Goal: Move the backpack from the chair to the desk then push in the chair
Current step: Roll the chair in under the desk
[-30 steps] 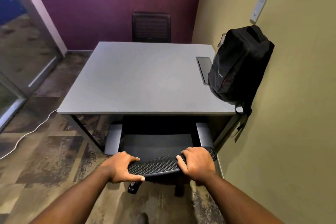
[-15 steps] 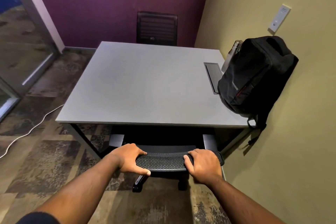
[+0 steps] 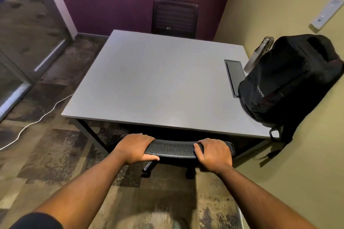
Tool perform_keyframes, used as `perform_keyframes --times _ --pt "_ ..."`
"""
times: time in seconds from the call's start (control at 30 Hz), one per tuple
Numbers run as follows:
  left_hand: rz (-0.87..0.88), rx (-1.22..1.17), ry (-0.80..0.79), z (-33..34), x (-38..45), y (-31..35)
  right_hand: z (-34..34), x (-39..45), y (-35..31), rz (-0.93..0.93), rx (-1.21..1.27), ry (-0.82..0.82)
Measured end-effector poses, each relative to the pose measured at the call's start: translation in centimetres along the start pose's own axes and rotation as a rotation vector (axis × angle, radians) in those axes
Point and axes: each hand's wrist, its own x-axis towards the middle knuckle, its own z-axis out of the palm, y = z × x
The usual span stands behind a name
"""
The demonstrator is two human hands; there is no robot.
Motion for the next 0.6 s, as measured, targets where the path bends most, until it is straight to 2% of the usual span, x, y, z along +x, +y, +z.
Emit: perform_keyframes --times 0.3,0.6 --pt "-0.105 0.089 -0.075 -2.4 2.1 -2.2 -0.2 3.3 -1.0 -0.008 0.004 0.004" --pt "-0.105 0.098 -0.085 -2.4 1.9 -2.8 -0.2 3.6 -1.7 -0.02 -0.018 -0.05"
